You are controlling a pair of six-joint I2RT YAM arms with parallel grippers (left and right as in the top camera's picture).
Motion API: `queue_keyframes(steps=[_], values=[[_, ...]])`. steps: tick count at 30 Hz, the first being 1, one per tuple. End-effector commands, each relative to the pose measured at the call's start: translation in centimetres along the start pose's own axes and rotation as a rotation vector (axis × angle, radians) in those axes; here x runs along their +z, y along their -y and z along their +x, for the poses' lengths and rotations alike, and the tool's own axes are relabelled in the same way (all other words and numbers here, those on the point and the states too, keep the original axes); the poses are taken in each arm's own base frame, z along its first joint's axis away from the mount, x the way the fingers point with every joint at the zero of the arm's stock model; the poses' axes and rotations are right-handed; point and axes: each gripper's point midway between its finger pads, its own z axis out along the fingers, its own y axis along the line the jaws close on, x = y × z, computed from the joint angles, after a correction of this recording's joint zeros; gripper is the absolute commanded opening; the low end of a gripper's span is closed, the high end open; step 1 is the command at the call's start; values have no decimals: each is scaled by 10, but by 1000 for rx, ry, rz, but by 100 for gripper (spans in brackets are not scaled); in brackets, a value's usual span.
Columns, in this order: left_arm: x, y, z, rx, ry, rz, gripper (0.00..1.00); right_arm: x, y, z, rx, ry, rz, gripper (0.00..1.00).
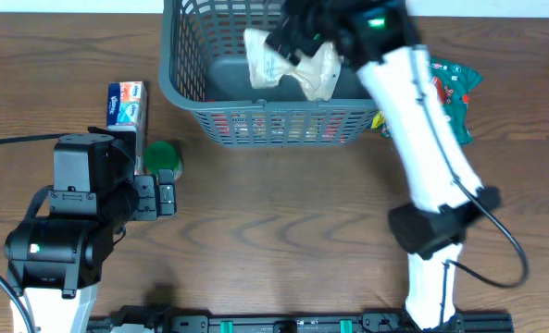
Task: Pack container
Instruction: 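Lift the spaghetti pack with the right gripper and place it in the basket, then move the right gripper to the green Nescafé pouch and grasp it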
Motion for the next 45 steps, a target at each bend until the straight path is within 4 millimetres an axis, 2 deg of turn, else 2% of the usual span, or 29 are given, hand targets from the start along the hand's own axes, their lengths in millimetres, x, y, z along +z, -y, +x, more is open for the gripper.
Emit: queue_keyframes(steps=[1,3,5,8,10,14,17,20,26,31,36,41,45], values=[[-4,0,-4,16,14,-5,98,-92,86,-2,434,112,249,99],[-4,0,-4,16,14,-5,99,-119,117,24,613,103,320,99],[-4,0,-4,16,14,-5,98,-140,143,58,776,66,384,99],[-4,0,-4,16,14,-5,98,-164,173,123,1001,-40,481,99],[-4,0,-4,16,14,-5,98,-174,182,165,1112,-130,527,99],[-4,0,-4,17,14,-5,99,-177,183,220,1225,-281,512,99],[-4,0,-4,17,14,-5,99,-165,179,252,1248,-393,468,99],[-4,0,-4,17,14,-5,98,-141,173,286,1287,-523,434,99],[-4,0,-4,17,14,-5,98,-72,141,356,1263,-800,268,99],[-4,0,-4,17,14,-5,98,-25,118,404,1229,-919,153,99],[-4,0,-4,16,14,-5,98,2,117,426,1217,-920,140,99],[-4,0,-4,16,14,-5,98,23,123,426,1170,-846,104,99],[-4,0,-4,16,14,-5,98,37,119,425,1154,-789,41,99]])
